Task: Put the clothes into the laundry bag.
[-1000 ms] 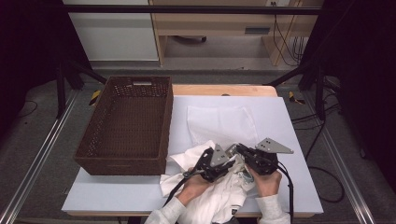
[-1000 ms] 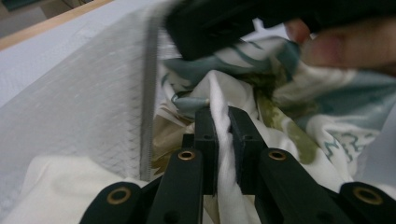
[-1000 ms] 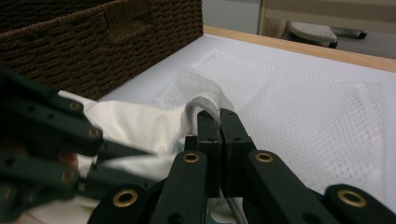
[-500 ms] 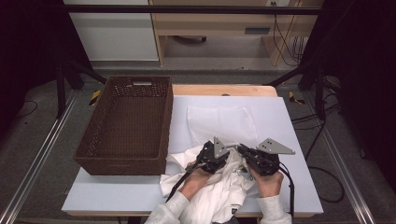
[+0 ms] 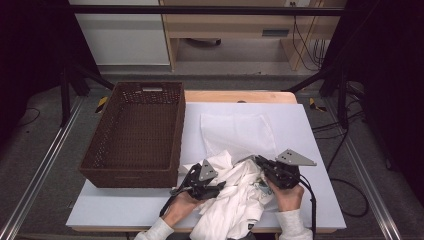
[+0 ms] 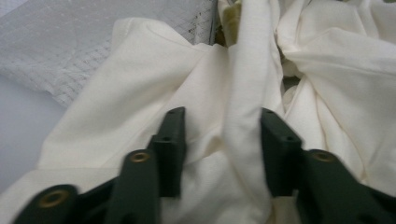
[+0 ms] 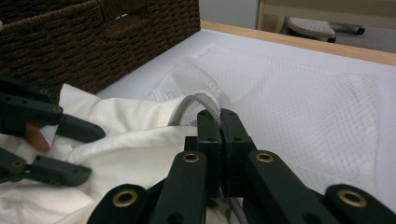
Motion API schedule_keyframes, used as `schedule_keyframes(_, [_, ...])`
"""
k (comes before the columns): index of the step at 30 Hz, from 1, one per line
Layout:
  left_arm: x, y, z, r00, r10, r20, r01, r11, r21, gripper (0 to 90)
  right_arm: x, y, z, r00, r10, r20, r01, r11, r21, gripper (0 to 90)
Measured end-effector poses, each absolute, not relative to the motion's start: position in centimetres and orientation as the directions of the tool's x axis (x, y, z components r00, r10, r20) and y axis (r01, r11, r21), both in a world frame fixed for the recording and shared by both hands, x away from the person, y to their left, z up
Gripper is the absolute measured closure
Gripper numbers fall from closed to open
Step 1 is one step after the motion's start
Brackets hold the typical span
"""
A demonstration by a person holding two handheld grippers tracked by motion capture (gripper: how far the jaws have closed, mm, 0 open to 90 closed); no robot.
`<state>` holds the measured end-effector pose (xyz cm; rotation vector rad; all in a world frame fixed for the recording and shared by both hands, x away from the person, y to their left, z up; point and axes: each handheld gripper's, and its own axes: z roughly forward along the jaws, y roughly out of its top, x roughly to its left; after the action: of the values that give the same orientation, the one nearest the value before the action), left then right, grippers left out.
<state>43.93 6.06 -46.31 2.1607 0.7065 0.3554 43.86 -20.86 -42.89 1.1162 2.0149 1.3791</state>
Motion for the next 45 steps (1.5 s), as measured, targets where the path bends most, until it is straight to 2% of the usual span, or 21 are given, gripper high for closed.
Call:
schedule_keyframes(1, [43.9,6.0,-46.3,0.802,0.597,0.000,0.374,-0.502,0.780,57.6,43.9,-20.9,-42.9,-0.569,0.819,0.074,0.365,0.171,0.915,88.5])
schedule_keyframes(2, [43.9,5.9,-46.2,0.797,0.604,-0.003,0.377,-0.494,0.784,63.9,43.9,-20.8,-42.9,-0.570,0.818,0.074,0.365,0.172,0.915,88.5])
schedule_keyframes(3, [43.9,5.9,-46.0,0.796,0.606,-0.009,0.380,-0.488,0.786,77.4,43.9,-20.8,-43.0,-0.570,0.818,0.079,0.368,0.168,0.915,88.5])
schedule_keyframes(5, [43.7,6.0,-45.3,0.802,0.596,-0.048,0.377,-0.442,0.814,80.5,44.0,-20.7,-43.1,-0.572,0.816,0.081,0.369,0.168,0.914,88.5])
schedule_keyframes(10, [42.8,5.0,-44.1,0.831,0.556,-0.026,0.305,-0.416,0.857,82.4,44.1,-20.4,-43.2,-0.580,0.810,0.089,0.371,0.165,0.914,88.5])
schedule_keyframes(15, [42.7,1.2,-43.1,0.852,0.523,0.004,0.264,-0.438,0.859,82.5,44.1,-20.1,-43.1,-0.589,0.803,0.084,0.364,0.172,0.915,88.6])
schedule_keyframes(19, [43.6,-1.6,-43.5,0.851,0.524,0.039,0.257,-0.479,0.839,82.6,43.9,-20.2,-43.0,-0.598,0.797,0.088,0.354,0.164,0.921,88.6])
schedule_keyframes(21, [45.0,-3.4,-44.7,0.840,0.541,0.044,0.291,-0.519,0.804,82.4,43.7,-20.3,-42.6,-0.605,0.792,0.077,0.335,0.167,0.927,88.6])
schedule_keyframes(24, [45.6,-3.8,-45.2,0.834,0.549,0.062,0.288,-0.528,0.799,81.7,43.5,-20.4,-42.3,-0.607,0.791,0.075,0.324,0.160,0.932,88.6])
schedule_keyframes(26, [46.1,-3.7,-45.4,0.833,0.553,0.030,0.311,-0.512,0.801,80.8,43.4,-20.5,-42.2,-0.606,0.792,0.075,0.322,0.158,0.933,88.6])
schedule_keyframes(28, [46.1,-3.4,-45.3,0.833,0.553,0.012,0.319,-0.497,0.807,75.4,43.4,-20.5,-42.2,-0.604,0.793,0.078,0.328,0.158,0.931,88.6])
schedule_keyframes(31, [44.7,-1.7,-44.0,0.851,0.526,-0.009,0.299,-0.469,0.831,51.5,43.6,-20.8,-42.6,-0.593,0.802,0.075,0.341,0.165,0.926,88.6])
schedule_keyframes(32, [44.7,-1.7,-44.0,0.851,0.526,-0.009,0.299,-0.469,0.831,46.5,43.6,-20.8,-42.6,-0.593,0.802,0.075,0.341,0.165,0.926,88.6])
schedule_keyframes(33, [44.2,-0.8,-43.4,0.850,0.526,-0.003,0.288,-0.462,0.839,46.5,43.6,-20.8,-42.6,-0.591,0.803,0.076,0.344,0.165,0.924,88.6])
schedule_keyframes(34, [43.7,0.2,-42.7,0.849,0.529,0.003,0.286,-0.464,0.839,37.7,43.7,-21.0,-42.7,-0.586,0.806,0.076,0.345,0.164,0.924,88.6])
schedule_keyframes(35, [43.5,0.8,-42.3,0.844,0.536,0.019,0.279,-0.470,0.837,34.6,43.7,-21.1,-42.7,-0.584,0.808,0.082,0.351,0.160,0.923,88.6])
schedule_keyframes(37, [43.0,3.1,-41.0,0.814,0.572,0.105,0.233,-0.486,0.842,29.9,43.7,-21.1,-42.7,-0.582,0.809,0.080,0.352,0.162,0.922,88.6])
schedule_keyframes(39, [43.1,4.1,-40.6,0.795,0.591,0.134,0.224,-0.492,0.841,29.1,43.7,-21.1,-42.7,-0.583,0.809,0.080,0.352,0.162,0.922,88.5])
schedule_keyframes(41, [44.1,5.8,-40.9,0.790,0.606,0.094,0.267,-0.478,0.837,26.1,43.7,-21.1,-42.7,-0.582,0.809,0.080,0.355,0.164,0.920,88.5])
schedule_keyframes(44, [45.1,6.2,-42.2,0.794,0.606,0.059,0.315,-0.492,0.811,24.1,43.8,-21.0,-42.8,-0.583,0.809,0.079,0.359,0.169,0.918,88.5])
schedule_keyframes(45, [45.8,6.1,-43.4,0.802,0.598,0.008,0.356,-0.488,0.797,24.1,43.8,-21.0,-42.8,-0.583,0.809,0.079,0.359,0.169,0.918,88.5])
